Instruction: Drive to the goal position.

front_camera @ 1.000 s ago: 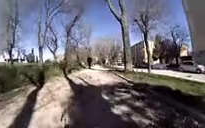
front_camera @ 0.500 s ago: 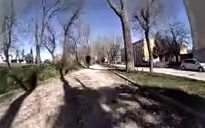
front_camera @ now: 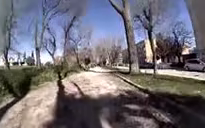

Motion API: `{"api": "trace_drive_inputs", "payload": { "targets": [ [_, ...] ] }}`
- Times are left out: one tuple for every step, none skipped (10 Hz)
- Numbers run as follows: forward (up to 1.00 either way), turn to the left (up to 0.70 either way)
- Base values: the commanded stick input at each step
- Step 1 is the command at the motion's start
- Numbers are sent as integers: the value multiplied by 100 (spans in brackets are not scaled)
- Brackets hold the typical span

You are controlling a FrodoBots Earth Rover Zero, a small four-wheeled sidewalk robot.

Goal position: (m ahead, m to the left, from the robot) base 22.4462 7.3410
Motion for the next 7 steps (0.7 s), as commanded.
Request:
{"api": "trace_drive_inputs", "payload": {
  "targets": [
    [100,0],
    [100,0],
    [100,0],
    [100,0],
    [100,0],
    [100,0],
    [100,0]
  ]
}}
